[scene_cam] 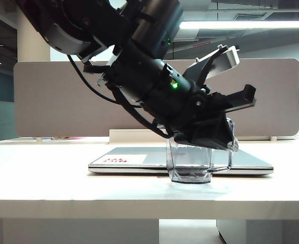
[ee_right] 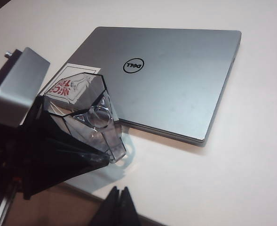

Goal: Pick up the water cup and place it on the right side of the laptop.

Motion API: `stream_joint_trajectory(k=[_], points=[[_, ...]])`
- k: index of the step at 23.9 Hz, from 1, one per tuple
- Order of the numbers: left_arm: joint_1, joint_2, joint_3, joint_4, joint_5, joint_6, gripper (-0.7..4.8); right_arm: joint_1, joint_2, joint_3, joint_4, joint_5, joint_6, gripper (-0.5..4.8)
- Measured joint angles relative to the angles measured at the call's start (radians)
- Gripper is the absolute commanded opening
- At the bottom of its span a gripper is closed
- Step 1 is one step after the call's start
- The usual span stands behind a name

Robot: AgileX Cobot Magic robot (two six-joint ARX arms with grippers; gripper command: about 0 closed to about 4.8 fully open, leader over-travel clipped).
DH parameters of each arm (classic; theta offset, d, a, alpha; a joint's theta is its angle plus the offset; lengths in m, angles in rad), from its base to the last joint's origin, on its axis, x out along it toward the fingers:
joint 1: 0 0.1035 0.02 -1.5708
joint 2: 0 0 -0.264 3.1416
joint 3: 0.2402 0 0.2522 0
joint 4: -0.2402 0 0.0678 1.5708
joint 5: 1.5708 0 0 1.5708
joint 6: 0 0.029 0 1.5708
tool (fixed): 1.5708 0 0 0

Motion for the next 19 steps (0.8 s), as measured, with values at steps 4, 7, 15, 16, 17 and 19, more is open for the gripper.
stream_joint_trajectory(k=[4, 7, 15, 16, 17, 19], points=[[-0.014, 0.0, 0.0, -0.022, 0.019, 0.0, -0.04, 0.0, 0.0, 0.0, -0.001, 0.001, 0.0, -0.09], [-0.013, -0.001, 0.0, -0.026, 0.018, 0.0, -0.04, -0.001, 0.0, 0.0, -0.001, 0.004, 0.0, -0.09], [-0.015, -0.095, 0.0, -0.285, 0.018, 0.0, -0.04, 0.0, 0.001, -0.003, 0.004, 0.001, 0.005, -0.09], [-0.015, -0.151, 0.0, -0.346, 0.018, 0.001, -0.04, 0.0, 0.002, -0.018, 0.019, -0.002, 0.016, -0.09], [-0.015, -0.198, 0.001, -0.379, 0.018, 0.002, -0.04, 0.0, 0.006, -0.03, 0.024, -0.003, 0.035, -0.09], [-0.015, -0.246, 0.001, -0.41, 0.003, 0.004, -0.04, 0.003, 0.011, -0.046, 0.041, -0.004, 0.054, -0.09]])
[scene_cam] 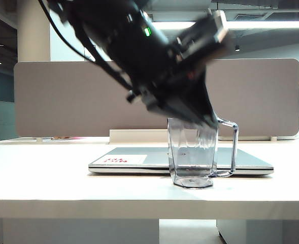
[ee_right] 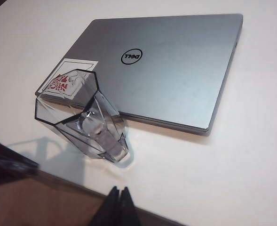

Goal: Pick up the water cup and place it on the right side of the laptop.

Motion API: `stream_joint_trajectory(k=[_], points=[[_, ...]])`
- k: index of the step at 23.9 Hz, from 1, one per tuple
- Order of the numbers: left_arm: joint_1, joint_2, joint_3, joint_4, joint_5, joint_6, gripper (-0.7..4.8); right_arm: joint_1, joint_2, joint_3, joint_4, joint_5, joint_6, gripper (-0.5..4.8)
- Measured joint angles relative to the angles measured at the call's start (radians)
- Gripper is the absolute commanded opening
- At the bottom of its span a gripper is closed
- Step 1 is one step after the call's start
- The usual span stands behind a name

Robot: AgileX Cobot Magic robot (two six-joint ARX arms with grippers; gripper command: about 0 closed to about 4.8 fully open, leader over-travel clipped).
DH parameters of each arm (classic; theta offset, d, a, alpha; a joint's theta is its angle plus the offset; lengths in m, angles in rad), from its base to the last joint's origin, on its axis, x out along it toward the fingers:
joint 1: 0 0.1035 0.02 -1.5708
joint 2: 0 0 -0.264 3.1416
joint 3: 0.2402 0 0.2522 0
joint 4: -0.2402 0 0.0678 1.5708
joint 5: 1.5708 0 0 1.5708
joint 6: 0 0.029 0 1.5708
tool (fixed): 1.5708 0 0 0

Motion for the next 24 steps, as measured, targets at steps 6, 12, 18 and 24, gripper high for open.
stream_joint_trajectory(k=[6, 12, 18, 24], points=[[0.0, -0.149, 0.001, -0.112, -0.084, 0.001, -0.04, 0.12, 0.032, -0.123, 0.16, 0.001, 0.051, -0.08], [0.0, -0.232, 0.001, -0.167, -0.167, 0.001, -0.04, 0.35, 0.144, -0.186, 0.315, 0.213, 0.053, 1.28], [-0.001, -0.247, 0.001, -0.201, -0.196, 0.001, -0.04, 0.451, 0.325, -0.188, 0.499, 0.361, 0.053, 2.15], [-0.001, -0.247, 0.001, -0.236, -0.2, 0.001, -0.04, 0.451, 0.571, -0.188, 0.689, 0.398, 0.056, 2.48]])
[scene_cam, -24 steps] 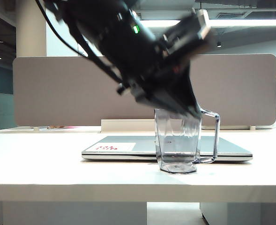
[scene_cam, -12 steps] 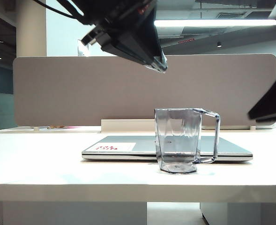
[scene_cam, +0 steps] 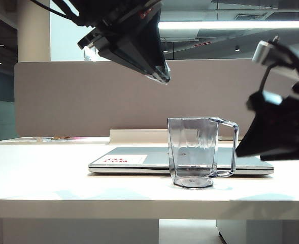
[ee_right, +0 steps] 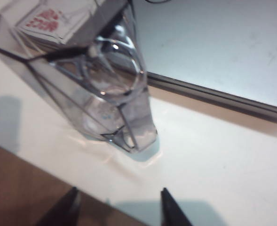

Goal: Pick up the water cup and place it on the right side of the laptop.

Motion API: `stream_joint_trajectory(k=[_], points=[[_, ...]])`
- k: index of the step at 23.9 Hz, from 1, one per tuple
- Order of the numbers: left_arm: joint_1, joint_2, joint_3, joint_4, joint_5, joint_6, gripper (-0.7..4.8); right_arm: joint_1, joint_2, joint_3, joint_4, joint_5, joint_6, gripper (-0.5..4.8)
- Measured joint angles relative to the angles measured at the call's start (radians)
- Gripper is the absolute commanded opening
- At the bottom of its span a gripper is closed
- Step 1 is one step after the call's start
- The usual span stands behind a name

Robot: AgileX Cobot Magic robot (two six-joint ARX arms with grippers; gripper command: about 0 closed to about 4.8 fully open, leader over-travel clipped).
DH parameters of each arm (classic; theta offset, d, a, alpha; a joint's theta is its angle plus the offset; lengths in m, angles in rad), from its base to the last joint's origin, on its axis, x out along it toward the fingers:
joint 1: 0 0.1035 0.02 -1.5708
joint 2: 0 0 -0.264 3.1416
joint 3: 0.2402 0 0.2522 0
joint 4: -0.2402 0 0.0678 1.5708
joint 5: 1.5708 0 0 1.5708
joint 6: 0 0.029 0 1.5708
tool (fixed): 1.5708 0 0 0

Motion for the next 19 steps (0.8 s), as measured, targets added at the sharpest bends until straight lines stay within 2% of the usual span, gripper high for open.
stream_joint_trajectory(k=[4, 8, 14, 19], points=[[0.0, -0.006, 0.0, -0.003, -0.014, 0.0, -0.04, 0.0, 0.108, 0.0, 0.103, 0.014, 0.034, 2.47], [0.0, -0.009, 0.0, -0.008, -0.023, 0.0, -0.04, 0.001, 0.245, 0.002, 0.289, 0.038, 0.081, 2.47], [0.0, -0.009, 0.0, -0.018, -0.024, 0.0, -0.04, 0.001, 0.364, 0.002, 0.443, 0.075, 0.112, 2.42], [0.0, -0.009, 0.0, -0.018, -0.025, 0.0, -0.04, 0.001, 0.381, 0.023, 0.467, 0.096, 0.113, 2.38]])
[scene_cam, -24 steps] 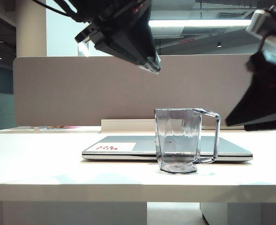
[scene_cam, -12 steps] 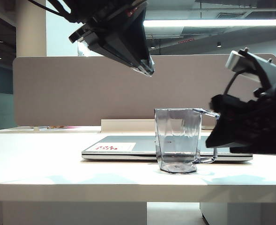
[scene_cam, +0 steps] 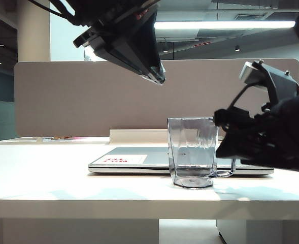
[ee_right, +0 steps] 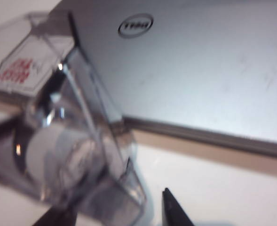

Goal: Pick up the water cup and place it on the right side of the laptop.

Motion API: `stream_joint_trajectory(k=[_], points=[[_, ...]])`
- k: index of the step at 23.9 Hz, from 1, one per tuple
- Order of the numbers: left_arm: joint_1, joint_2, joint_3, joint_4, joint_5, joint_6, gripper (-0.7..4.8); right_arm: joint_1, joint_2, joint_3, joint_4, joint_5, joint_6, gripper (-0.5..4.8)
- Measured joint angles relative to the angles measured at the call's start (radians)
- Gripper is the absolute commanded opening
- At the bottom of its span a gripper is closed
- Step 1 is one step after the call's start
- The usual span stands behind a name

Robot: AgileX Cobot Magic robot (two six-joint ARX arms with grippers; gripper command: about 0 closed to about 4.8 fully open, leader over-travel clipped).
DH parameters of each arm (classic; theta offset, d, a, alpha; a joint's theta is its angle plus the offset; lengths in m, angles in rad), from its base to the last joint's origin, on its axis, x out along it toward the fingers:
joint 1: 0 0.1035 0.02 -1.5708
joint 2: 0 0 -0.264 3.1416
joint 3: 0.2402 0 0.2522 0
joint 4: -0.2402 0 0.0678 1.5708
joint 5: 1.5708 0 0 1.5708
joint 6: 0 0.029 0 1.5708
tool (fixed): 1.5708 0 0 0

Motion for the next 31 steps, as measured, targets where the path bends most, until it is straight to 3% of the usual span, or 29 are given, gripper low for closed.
stream_joint_trajectory(k=[3, 6, 10, 12, 17, 31], points=[[0.0, 0.0, 0.0, 0.0, 0.0, 0.019, -0.04, 0.0, 0.021, 0.019, 0.001, 0.04, 0.0, 2.37], [0.0, 0.0, 0.0, 0.0, 0.0, 0.022, -0.04, 0.0, 0.039, 0.026, 0.006, 0.053, 0.0, 1.96], [0.0, -0.001, 0.0, -0.002, 0.0, 0.023, -0.04, -0.001, 0.06, 0.025, 0.005, 0.086, 0.0, 1.95], [0.0, -0.001, 0.0, -0.002, 0.0, 0.023, -0.04, 0.0, 0.061, 0.025, 0.006, 0.095, 0.001, 1.44], [0.0, -0.001, 0.0, -0.013, 0.0, 0.023, -0.04, -0.002, 0.061, 0.025, 0.009, 0.158, -0.003, 1.44], [0.0, 0.0, 0.0, -0.013, 0.0, 0.023, -0.04, -0.002, 0.061, 0.025, 0.056, 0.199, -0.016, 1.44]])
